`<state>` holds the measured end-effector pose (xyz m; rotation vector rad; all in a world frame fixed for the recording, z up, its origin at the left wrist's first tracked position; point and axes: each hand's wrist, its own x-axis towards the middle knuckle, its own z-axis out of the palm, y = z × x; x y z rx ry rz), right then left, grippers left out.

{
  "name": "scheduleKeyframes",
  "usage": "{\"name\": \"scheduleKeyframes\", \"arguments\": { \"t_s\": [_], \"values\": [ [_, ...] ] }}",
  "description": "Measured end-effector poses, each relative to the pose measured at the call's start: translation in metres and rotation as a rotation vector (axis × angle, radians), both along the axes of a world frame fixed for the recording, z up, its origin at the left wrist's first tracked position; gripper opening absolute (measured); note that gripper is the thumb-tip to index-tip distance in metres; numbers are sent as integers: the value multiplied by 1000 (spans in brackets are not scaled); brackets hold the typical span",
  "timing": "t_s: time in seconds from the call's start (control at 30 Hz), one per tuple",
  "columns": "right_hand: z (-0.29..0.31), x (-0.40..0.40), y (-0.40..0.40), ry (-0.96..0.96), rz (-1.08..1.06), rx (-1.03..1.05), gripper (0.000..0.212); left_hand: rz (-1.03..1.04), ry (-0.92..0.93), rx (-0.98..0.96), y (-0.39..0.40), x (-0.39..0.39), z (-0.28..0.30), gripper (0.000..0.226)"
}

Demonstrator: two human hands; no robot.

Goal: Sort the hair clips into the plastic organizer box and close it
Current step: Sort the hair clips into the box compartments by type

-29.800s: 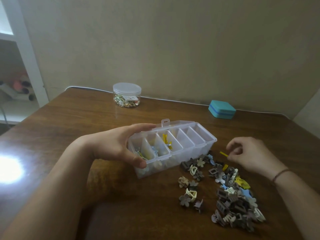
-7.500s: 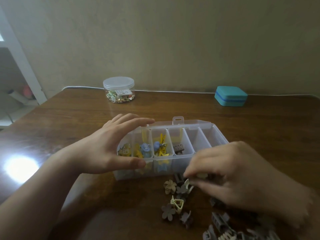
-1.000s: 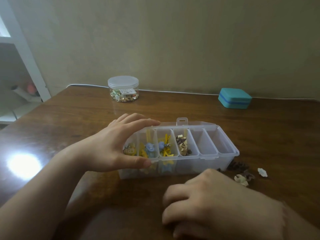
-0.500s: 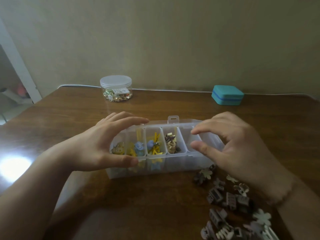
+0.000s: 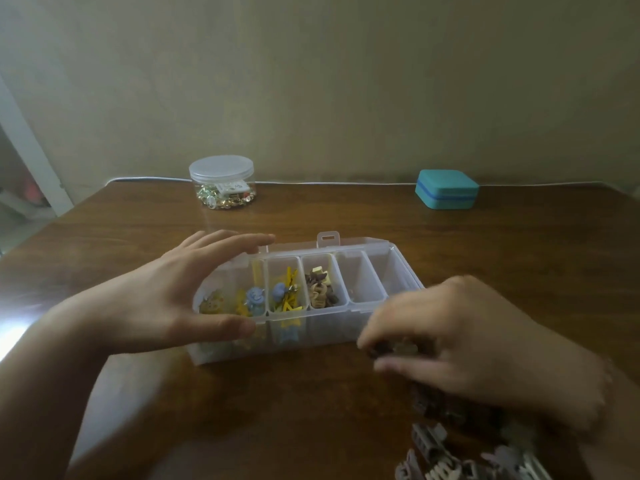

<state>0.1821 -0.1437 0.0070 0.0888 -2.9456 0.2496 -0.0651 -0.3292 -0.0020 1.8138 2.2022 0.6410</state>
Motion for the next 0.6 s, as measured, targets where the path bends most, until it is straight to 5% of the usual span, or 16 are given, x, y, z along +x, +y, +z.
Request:
{"name": "scheduleKeyframes", "arguments": {
  "t_s": [0.13, 0.37, 0.47, 0.6],
  "values": [
    [5, -8, 0, 439, -110, -341, 23, 35, 149, 10, 7, 18, 1, 99],
    [4, -13, 9, 438, -247, -339, 17, 99, 223, 37, 15, 25, -4, 97],
    [15, 5, 11, 200, -258, -325, 14, 104, 213, 33, 15, 24, -3, 97],
    [9, 10, 5, -166, -392, 101, 32, 104, 192, 33, 15, 23, -3, 97]
  ]
}}
